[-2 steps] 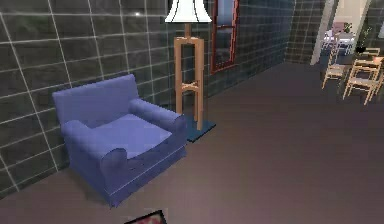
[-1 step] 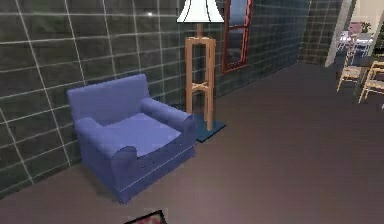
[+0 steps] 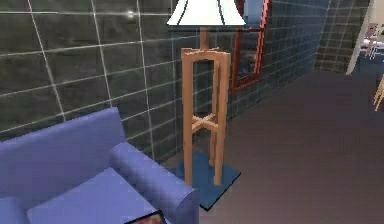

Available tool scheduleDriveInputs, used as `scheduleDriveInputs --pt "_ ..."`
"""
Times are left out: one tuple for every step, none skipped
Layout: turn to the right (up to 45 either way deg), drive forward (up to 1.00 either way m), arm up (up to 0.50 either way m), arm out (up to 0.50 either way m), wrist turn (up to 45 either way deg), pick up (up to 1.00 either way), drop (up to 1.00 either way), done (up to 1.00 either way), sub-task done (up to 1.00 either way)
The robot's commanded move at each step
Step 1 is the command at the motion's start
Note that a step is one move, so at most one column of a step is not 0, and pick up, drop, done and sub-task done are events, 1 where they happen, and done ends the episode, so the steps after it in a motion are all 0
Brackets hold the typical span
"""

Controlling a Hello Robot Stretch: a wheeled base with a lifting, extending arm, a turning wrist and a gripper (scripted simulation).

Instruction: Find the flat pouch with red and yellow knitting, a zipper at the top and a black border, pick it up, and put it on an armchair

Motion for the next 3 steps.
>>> scheduleDriveInputs --pt "0.0 0.3 0.0 0.0 0.0 0.0 0.0 0.0 0.0" --pt "45.0 0.0 0.0 0.0 0.0 0.0 0.0 0.0 0.0" --pt "45.0 0.0 0.0 0.0 0.0 0.0 0.0 0.0 0.0"
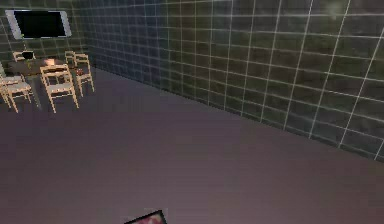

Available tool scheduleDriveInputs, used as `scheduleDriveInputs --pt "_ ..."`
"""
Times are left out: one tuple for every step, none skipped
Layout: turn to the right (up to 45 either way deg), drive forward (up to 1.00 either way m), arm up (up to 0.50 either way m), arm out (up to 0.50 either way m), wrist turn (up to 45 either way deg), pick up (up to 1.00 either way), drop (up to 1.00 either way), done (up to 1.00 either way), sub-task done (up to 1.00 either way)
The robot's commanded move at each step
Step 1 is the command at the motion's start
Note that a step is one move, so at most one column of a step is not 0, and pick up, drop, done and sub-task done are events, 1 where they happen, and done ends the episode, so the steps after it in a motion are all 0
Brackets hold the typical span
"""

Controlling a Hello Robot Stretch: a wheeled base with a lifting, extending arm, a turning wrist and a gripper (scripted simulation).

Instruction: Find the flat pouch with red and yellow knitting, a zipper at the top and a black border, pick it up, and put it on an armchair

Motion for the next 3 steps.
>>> scheduleDriveInputs --pt "3.0 0.0 0.0 0.0 0.0 0.0 0.0 0.0 0.0" --pt "-45.0 0.0 0.0 0.0 0.0 0.0 0.0 0.0 0.0" --pt "-45.0 0.0 0.0 0.0 0.0 0.0 0.0 0.0 0.0"
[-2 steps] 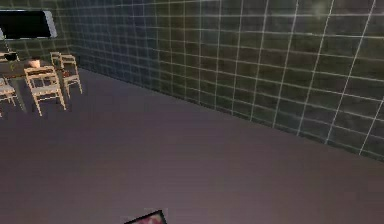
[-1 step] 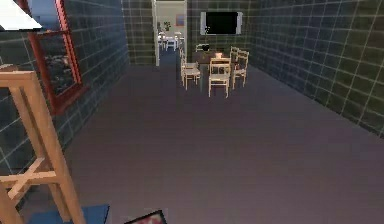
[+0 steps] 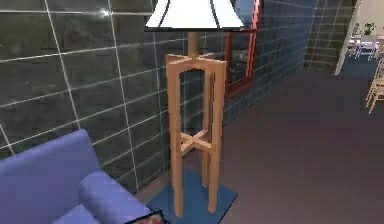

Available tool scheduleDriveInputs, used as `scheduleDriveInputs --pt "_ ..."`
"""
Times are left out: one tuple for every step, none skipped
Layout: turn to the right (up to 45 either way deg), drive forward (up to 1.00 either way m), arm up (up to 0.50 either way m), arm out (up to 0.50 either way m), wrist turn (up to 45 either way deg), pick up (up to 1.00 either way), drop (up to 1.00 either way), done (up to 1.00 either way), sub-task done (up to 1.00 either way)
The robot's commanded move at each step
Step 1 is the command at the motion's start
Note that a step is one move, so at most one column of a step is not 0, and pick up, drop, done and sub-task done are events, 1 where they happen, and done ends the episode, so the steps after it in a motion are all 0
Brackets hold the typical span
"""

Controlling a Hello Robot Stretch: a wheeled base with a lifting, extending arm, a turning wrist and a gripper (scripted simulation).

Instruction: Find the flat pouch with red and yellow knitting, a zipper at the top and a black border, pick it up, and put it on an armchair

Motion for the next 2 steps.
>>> scheduleDriveInputs --pt "-18.0 0.0 0.0 0.0 0.0 0.0 0.0 0.0 0.0" --pt "45.0 0.0 0.0 0.0 0.0 0.0 0.0 0.0 0.0"
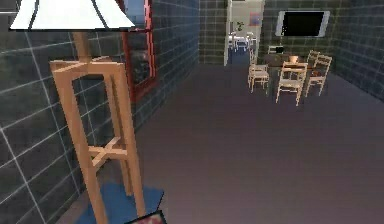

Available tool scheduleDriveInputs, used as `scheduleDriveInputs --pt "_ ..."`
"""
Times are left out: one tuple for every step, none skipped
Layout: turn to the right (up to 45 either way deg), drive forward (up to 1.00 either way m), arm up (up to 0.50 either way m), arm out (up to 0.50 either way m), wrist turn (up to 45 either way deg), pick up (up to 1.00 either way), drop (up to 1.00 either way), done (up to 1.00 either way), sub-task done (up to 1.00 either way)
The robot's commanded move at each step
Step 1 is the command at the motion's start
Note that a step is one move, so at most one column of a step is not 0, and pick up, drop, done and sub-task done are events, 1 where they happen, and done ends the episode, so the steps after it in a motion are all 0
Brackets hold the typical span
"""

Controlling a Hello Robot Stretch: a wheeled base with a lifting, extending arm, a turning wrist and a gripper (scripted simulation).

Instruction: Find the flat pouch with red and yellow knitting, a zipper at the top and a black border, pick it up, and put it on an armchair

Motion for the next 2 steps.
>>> scheduleDriveInputs --pt "45.0 0.0 0.0 0.0 0.0 0.0 0.0 0.0 0.0" --pt "36.0 0.0 0.0 0.0 0.0 0.0 0.0 0.0 0.0"
